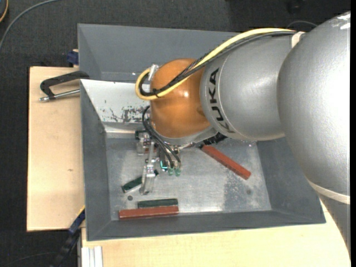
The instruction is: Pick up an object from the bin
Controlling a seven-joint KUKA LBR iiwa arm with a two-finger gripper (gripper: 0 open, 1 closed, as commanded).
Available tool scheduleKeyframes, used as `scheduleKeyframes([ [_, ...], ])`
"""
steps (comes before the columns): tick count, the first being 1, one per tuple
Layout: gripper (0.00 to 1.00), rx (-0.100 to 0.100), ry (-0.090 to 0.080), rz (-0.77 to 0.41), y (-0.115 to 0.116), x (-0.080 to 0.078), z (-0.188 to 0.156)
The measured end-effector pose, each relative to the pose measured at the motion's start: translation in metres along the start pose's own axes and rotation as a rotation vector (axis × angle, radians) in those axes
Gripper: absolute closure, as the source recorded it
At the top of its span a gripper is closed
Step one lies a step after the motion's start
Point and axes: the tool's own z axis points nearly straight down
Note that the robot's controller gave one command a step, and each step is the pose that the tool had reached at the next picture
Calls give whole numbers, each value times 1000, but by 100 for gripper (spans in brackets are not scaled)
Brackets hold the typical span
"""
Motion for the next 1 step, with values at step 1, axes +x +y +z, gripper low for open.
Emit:
scheduleKeyframes([
  [1,0,1,-6,-497,-1,6,71],
])
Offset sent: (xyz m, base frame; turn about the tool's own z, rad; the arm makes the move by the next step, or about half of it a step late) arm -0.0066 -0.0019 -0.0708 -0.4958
